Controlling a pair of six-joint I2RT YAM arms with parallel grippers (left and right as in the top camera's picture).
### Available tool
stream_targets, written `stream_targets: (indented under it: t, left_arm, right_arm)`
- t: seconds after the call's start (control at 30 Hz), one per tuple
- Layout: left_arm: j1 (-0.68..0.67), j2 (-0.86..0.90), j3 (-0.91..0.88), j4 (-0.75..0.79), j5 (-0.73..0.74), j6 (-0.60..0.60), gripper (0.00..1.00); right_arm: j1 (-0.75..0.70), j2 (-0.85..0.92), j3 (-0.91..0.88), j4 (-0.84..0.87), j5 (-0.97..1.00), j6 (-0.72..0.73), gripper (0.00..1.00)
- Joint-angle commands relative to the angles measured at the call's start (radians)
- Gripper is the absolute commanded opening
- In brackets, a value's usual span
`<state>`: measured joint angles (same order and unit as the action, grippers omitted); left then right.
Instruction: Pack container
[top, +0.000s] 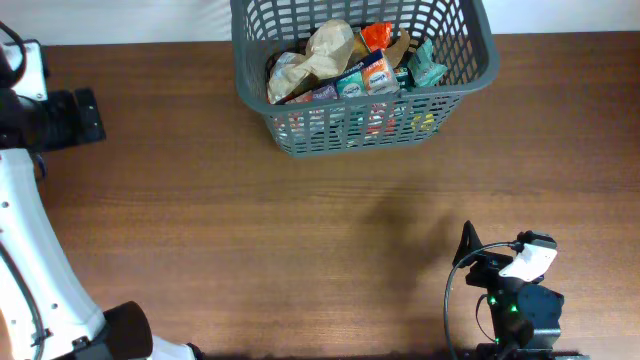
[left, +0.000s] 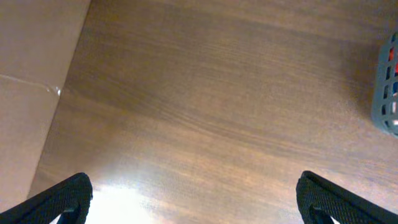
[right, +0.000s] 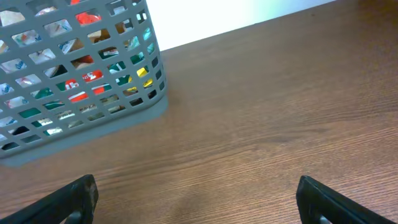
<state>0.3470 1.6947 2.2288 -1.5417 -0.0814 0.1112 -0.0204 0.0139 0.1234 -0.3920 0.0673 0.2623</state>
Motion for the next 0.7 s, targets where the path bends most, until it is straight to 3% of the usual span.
stream_targets:
  t: [0.0, 0.13, 0.2, 0.5, 0.67]
  left_arm:
    - [-0.021, -0.063, -0.097, 0.063, 0.004, -0.011, 0.99]
    - [-0.074, -0.157, -0.298, 0.271, 0.108, -0.011, 0.99]
    - [-0.128, -0.228, -0.454, 0.444, 0.154, -0.011, 0.99]
    - [-0.325, -0.561, -1.104, 1.061, 0.165, -0.01, 0.99]
    - [-0.332, -0.781, -1.412, 1.193, 0.165, -0.01, 0.99]
  right_arm:
    - [0.008, -0.01, -0.008, 0.002, 0.016, 0.005, 0.99]
    - [0.008, -0.01, -0.008, 0.002, 0.016, 0.005, 0.99]
    - [0.008, -0.01, -0.008, 0.002, 0.016, 0.005, 0.99]
    - [0.008, -0.01, -0.008, 0.002, 0.016, 0.005, 0.99]
    - [0.008, -0.01, -0.008, 0.002, 0.016, 0.005, 0.99]
